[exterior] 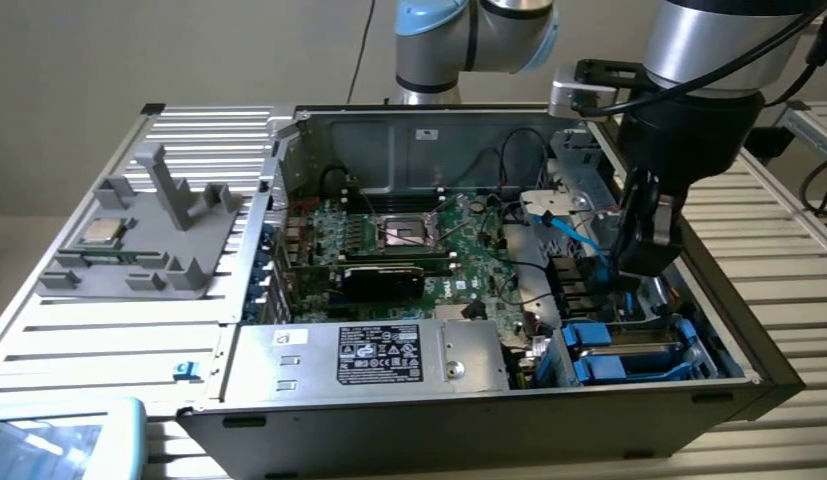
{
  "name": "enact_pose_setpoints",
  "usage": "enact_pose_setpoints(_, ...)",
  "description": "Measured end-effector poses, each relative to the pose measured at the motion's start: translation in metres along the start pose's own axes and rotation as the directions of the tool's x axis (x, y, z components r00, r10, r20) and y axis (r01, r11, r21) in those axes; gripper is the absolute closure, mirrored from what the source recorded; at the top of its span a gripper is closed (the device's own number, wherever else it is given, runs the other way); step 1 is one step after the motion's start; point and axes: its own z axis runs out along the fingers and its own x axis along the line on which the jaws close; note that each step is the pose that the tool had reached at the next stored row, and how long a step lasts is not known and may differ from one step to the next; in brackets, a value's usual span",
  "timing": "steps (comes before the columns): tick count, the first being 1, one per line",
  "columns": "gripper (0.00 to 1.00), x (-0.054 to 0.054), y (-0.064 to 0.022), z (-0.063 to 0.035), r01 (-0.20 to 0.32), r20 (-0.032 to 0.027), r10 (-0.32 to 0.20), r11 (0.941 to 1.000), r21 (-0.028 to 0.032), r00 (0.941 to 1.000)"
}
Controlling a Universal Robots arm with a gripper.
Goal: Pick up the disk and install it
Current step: 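Insert the first disk wire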
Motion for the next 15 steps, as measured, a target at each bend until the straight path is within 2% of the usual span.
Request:
enact_pose_setpoints(6,0.64,-0.0001,0.0002,0.0029,-0.028,-0.0144,0.028,0.9996,0.0041,0.9995)
enact_pose_setpoints(15,0.64,-0.0005,-0.0003,0.0049,-0.033,-0.0159,0.033,0.9994,0.0043,0.9993)
